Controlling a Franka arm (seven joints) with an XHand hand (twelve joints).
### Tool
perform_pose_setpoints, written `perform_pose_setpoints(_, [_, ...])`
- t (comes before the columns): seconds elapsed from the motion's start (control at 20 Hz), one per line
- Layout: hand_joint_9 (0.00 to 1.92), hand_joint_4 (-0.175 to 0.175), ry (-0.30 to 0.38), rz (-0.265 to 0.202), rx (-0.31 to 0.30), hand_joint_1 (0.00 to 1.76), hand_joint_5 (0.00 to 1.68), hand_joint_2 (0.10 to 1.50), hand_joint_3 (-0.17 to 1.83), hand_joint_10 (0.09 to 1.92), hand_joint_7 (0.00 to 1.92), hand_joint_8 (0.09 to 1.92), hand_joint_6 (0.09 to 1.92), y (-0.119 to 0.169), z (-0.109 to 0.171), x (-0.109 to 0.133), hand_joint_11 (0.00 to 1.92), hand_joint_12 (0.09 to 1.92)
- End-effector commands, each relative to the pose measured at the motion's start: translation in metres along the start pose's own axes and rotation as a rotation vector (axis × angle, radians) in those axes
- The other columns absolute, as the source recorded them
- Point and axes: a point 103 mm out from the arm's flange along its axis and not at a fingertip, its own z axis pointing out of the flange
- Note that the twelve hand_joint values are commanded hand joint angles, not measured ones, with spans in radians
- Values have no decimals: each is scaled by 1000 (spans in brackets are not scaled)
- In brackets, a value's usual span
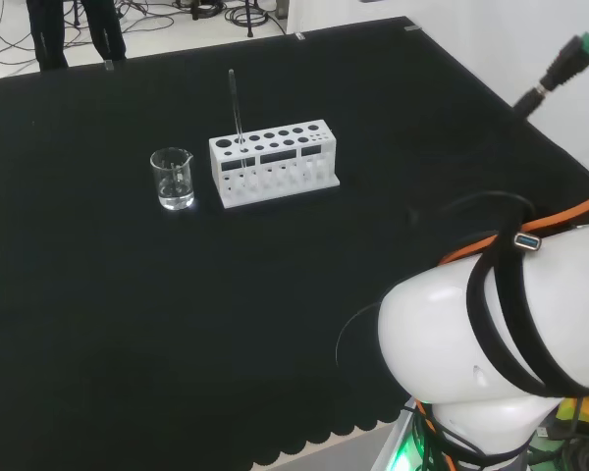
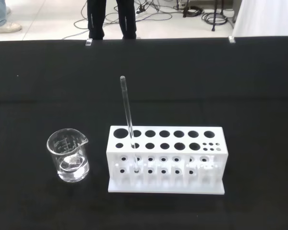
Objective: Take the glass rod from the white test tube rack.
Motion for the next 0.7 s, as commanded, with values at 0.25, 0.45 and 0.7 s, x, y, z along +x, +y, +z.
perform_pose_setpoints(0.25, [10,-157,-5,-29,-22,600,95,956,179,806,0,531,87,61,30,8,0,1294])
perform_pose_setpoints(0.45, [52,-160,32,-40,-43,610,132,944,208,853,0,642,87,76,39,9,0,1382])
perform_pose_setpoints(0.7, [117,-164,60,-48,-49,622,169,925,253,873,0,758,87,96,54,4,6,1445])
